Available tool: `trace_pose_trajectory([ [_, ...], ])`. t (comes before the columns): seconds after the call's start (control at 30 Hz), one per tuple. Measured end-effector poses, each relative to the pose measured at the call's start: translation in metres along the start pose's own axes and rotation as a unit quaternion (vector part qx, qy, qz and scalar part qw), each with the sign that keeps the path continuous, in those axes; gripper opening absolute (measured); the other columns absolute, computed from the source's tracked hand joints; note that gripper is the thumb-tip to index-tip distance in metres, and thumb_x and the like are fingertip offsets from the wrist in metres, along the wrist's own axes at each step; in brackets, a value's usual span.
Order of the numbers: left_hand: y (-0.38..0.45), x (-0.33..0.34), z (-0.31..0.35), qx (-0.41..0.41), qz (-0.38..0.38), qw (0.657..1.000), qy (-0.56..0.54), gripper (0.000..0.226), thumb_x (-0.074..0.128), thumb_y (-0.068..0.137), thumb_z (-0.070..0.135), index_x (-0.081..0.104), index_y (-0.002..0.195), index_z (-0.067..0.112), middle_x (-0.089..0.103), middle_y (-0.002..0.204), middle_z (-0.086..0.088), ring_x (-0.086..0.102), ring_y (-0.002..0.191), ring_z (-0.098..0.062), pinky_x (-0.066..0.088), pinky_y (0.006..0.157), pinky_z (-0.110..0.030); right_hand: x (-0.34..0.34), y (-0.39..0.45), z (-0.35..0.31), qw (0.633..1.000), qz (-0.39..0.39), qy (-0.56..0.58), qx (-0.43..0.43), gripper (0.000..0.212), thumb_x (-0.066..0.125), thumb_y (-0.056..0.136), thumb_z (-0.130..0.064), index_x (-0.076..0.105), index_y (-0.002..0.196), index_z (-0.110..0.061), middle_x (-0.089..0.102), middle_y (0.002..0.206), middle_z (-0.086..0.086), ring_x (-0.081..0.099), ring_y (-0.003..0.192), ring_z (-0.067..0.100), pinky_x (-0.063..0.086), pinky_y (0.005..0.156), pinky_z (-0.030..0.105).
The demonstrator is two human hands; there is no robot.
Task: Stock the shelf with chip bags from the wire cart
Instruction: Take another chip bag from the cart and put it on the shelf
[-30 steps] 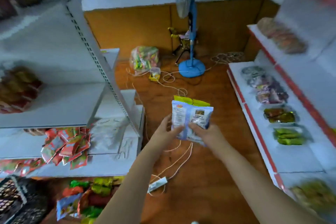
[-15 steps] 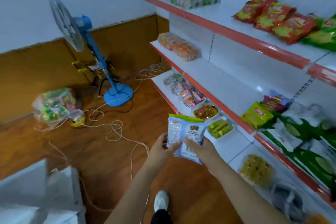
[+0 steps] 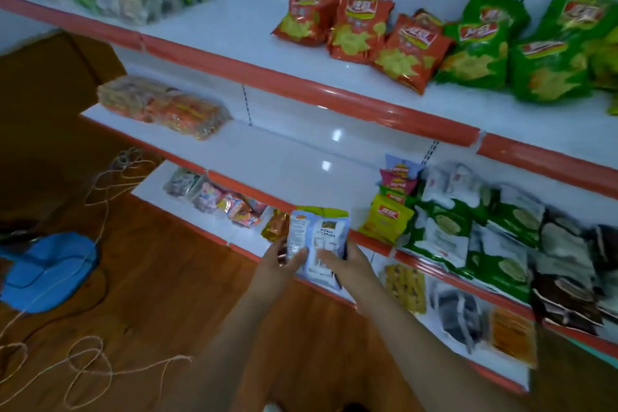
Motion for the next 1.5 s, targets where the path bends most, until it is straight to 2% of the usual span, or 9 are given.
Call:
trace_pose_trajectory([
  [0.13, 0.075, 0.030, 0.004, 0.008, 0.055, 0.996, 0.077, 0.053, 0.071, 0.080, 0.049, 0.061, 0.118, 0.013, 0.067, 0.108, -0.005, 0.064, 0.102, -0.025, 0.053, 0.089, -0.039, -0.022, 0.064, 0.002, 0.989, 0.141, -0.052, 0.002, 0.028, 0.071, 0.085, -0.027, 0.060, 0.107, -0.013, 0.069, 0.103, 0.013, 0.064, 0.087, 0.023, 0.049, 0.074, 0.032],
  [0.3, 0.163, 0.087, 0.018, 0.012, 0.008, 1.000, 0.011, 0.028, 0.059, 0.097, 0.017, 0.061, 0.124, 0.012, 0.066, 0.109, -0.013, 0.064, 0.089, -0.009, 0.049, 0.075, -0.012, -0.046, 0.166, 0.001, 0.965, 0.249, -0.082, -0.014, 0.038, 0.070, 0.082, -0.033, 0.059, 0.110, -0.010, 0.068, 0.102, 0.011, 0.065, 0.093, 0.028, 0.050, 0.076, 0.035],
  [0.37, 0.208, 0.107, 0.023, 0.012, -0.060, 0.998, -0.023, 0.025, 0.052, 0.101, 0.025, 0.060, 0.122, 0.014, 0.067, 0.101, -0.010, 0.065, 0.083, 0.001, 0.049, 0.076, -0.013, -0.052, 0.207, 0.001, 0.965, 0.247, -0.082, -0.040, 0.037, 0.068, 0.084, -0.035, 0.058, 0.113, -0.014, 0.068, 0.103, 0.006, 0.065, 0.091, 0.024, 0.050, 0.073, 0.031],
  [0.5, 0.288, 0.131, 0.025, -0.045, -0.127, 0.991, -0.006, 0.078, 0.047, 0.078, 0.073, 0.058, 0.117, 0.007, 0.067, 0.102, -0.019, 0.066, 0.093, -0.032, 0.047, 0.065, -0.030, -0.067, 0.265, -0.001, 0.981, 0.189, -0.034, -0.021, 0.033, 0.048, 0.084, -0.050, 0.064, 0.095, -0.023, 0.067, 0.090, 0.002, 0.065, 0.089, 0.022, 0.050, 0.078, 0.036],
  [0.6, 0.332, 0.137, 0.024, -0.040, -0.136, 0.990, 0.016, 0.057, 0.072, 0.074, 0.057, 0.053, 0.108, 0.015, 0.063, 0.085, -0.003, 0.061, 0.073, -0.018, 0.048, 0.058, -0.027, -0.082, 0.297, 0.004, 0.982, 0.183, 0.041, 0.005, 0.035, 0.045, 0.082, -0.055, 0.067, 0.076, -0.027, 0.068, 0.087, -0.002, 0.064, 0.092, 0.017, 0.050, 0.097, 0.046],
  [0.8, 0.402, 0.151, 0.015, 0.019, -0.172, 0.974, 0.149, 0.036, 0.074, 0.061, 0.034, 0.055, 0.089, 0.020, 0.060, 0.077, 0.001, 0.058, 0.077, -0.019, 0.048, 0.069, -0.036, -0.110, 0.319, -0.001, 0.990, 0.135, -0.039, 0.002, 0.050, 0.031, 0.095, -0.062, 0.069, 0.103, -0.031, 0.067, 0.112, -0.006, 0.061, 0.101, 0.013, 0.044, 0.099, 0.040],
  [0.9, 0.417, 0.155, 0.011, 0.039, -0.117, 0.957, 0.261, 0.077, 0.078, 0.071, 0.050, 0.049, 0.129, 0.008, 0.059, 0.122, -0.014, 0.055, 0.117, -0.033, 0.043, 0.096, -0.039, -0.120, 0.315, 0.000, 0.972, 0.157, -0.169, -0.041, 0.043, 0.037, 0.101, -0.045, 0.060, 0.128, -0.021, 0.059, 0.130, 0.004, 0.054, 0.115, 0.018, 0.036, 0.096, 0.025],
  [1.23, 0.312, 0.097, -0.001, 0.012, -0.060, 0.969, 0.239, 0.093, 0.070, 0.086, 0.043, 0.017, 0.157, 0.013, 0.032, 0.153, -0.019, 0.032, 0.142, -0.037, 0.029, 0.114, -0.043, -0.087, 0.248, -0.003, 0.937, 0.169, -0.286, -0.108, 0.045, 0.049, 0.099, -0.032, 0.047, 0.140, -0.015, 0.041, 0.150, 0.007, 0.040, 0.136, 0.025, 0.032, 0.113, 0.036],
  [1.5, 0.092, -0.045, -0.002, -0.031, 0.067, 0.988, 0.132, 0.075, 0.069, 0.089, 0.039, 0.033, 0.151, 0.021, 0.047, 0.146, -0.010, 0.049, 0.132, -0.028, 0.041, 0.107, -0.036, 0.039, 0.108, -0.039, 0.934, 0.031, -0.329, -0.137, 0.052, 0.053, 0.096, -0.031, 0.044, 0.142, -0.007, 0.042, 0.149, 0.014, 0.037, 0.139, 0.027, 0.027, 0.115, 0.034],
])
Point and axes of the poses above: each hand's wrist, its own y-axis towards the middle knuckle, its own x-axis out of the palm, z = x × y, the point moved 1 cm from there along y, towards the middle knuckle
